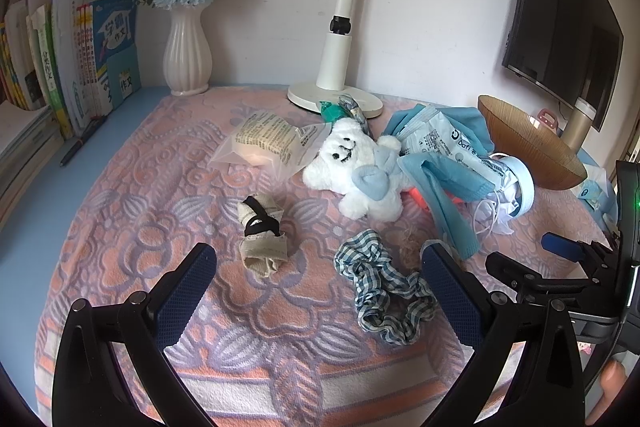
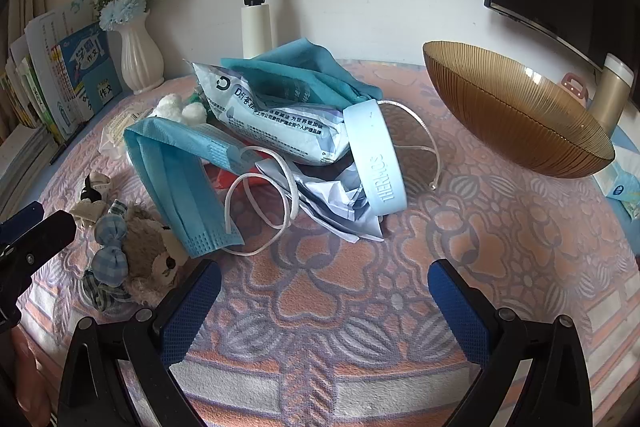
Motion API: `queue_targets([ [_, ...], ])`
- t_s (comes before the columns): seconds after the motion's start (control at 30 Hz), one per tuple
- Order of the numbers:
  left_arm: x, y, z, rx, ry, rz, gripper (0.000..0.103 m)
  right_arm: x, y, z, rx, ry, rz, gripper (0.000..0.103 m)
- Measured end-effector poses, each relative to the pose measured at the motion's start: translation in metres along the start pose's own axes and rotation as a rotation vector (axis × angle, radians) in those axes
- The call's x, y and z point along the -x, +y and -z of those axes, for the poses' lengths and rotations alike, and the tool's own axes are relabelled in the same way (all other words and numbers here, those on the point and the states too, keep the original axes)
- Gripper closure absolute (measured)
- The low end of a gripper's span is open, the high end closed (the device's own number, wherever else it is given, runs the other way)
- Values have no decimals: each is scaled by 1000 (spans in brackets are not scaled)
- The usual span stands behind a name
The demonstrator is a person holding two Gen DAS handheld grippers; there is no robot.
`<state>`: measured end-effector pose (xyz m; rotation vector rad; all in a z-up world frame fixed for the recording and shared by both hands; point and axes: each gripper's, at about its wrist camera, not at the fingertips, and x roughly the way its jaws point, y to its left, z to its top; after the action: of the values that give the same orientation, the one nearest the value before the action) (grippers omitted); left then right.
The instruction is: Organize soft objects
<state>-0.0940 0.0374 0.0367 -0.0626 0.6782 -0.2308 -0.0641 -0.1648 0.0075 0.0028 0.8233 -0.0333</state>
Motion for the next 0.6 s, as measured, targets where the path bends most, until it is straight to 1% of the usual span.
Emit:
queue_targets([
  [0.6,0,2,0,11,7,4,1,0,1,0,4,2,2,0],
])
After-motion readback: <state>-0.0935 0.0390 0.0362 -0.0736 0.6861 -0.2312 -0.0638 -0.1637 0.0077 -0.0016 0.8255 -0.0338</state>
